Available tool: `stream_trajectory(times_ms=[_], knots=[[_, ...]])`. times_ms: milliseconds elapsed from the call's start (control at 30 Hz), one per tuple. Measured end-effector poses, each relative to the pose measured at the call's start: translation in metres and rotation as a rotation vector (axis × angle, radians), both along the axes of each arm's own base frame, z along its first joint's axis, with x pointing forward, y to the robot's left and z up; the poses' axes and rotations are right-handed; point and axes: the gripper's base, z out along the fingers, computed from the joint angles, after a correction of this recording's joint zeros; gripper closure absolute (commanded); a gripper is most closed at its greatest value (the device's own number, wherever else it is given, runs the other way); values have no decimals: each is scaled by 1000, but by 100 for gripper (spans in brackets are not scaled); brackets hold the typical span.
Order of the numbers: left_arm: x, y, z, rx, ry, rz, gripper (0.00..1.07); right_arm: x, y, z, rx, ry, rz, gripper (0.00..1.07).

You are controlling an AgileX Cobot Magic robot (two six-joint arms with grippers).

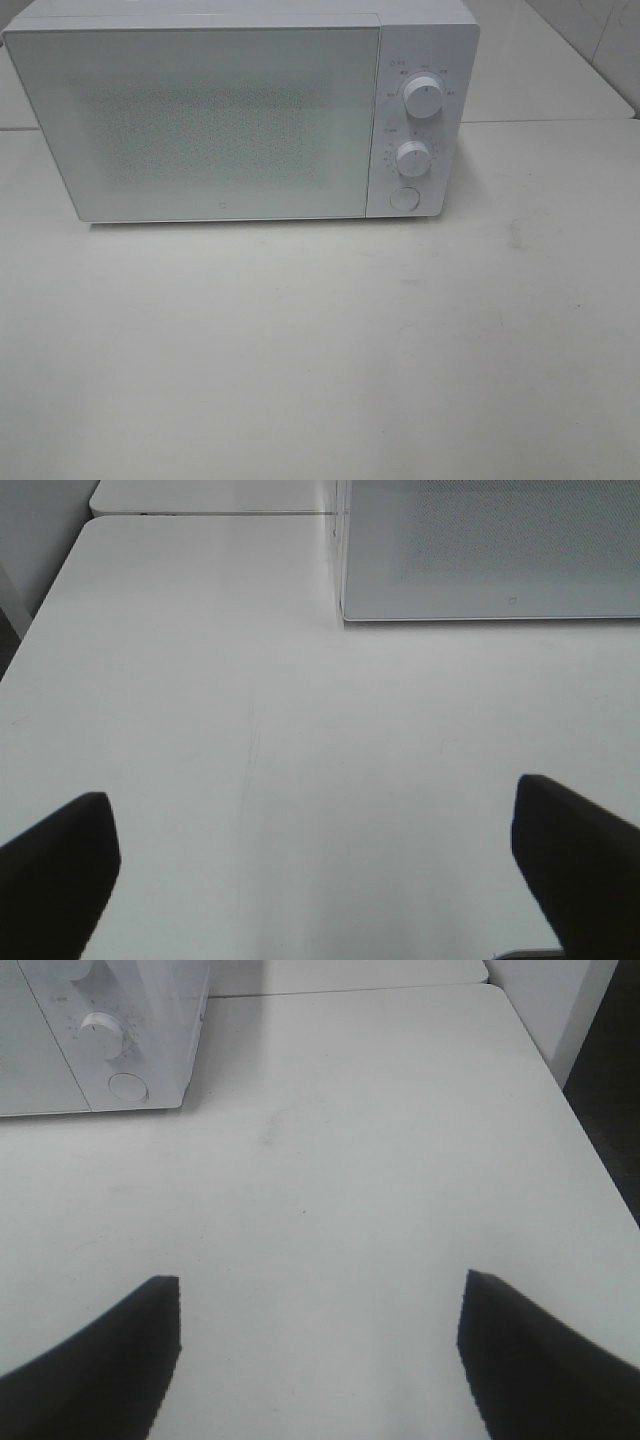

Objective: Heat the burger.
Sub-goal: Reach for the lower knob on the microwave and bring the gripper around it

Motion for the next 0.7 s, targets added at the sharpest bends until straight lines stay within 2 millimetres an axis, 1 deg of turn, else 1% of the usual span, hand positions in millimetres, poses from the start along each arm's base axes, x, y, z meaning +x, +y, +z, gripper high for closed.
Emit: stream_trajectory(times_ms=[67, 167, 233, 300, 333, 367, 400, 433, 467, 533, 567, 600, 633, 700], knots=[[0, 0, 0, 0, 0, 0, 7, -1, 0, 6, 1, -34, 2, 32], [0, 0, 0, 0, 0, 0, 7, -1, 0, 8, 2, -48, 2, 32], [0, 0, 0, 0, 0, 0, 7, 11, 1, 18, -1, -69, 8, 32], [0, 0, 0, 0, 0, 0, 7, 14, 1, 19, -2, -68, 10, 32], [0, 0, 0, 0, 0, 0, 7, 22, 2, 22, -2, -72, 14, 32], [0, 0, 0, 0, 0, 0, 7, 22, 2, 22, -2, -72, 14, 32], [0, 0, 0, 0, 0, 0, 7, 26, 3, 24, -3, -78, 15, 32], [0, 0, 0, 0, 0, 0, 7, 34, 4, 26, 2, -80, 22, 32], [0, 0, 0, 0, 0, 0, 7, 34, 4, 26, 2, -80, 22, 32], [0, 0, 0, 0, 0, 0, 7, 45, 6, 29, 13, -90, 32, 32], [0, 0, 0, 0, 0, 0, 7, 45, 6, 29, 13, -90, 32, 32], [0, 0, 0, 0, 0, 0, 7, 52, 7, 31, 18, -96, 36, 32], [0, 0, 0, 0, 0, 0, 7, 52, 7, 31, 18, -96, 36, 32], [0, 0, 0, 0, 0, 0, 7, 62, 8, 34, 19, -111, 41, 32]])
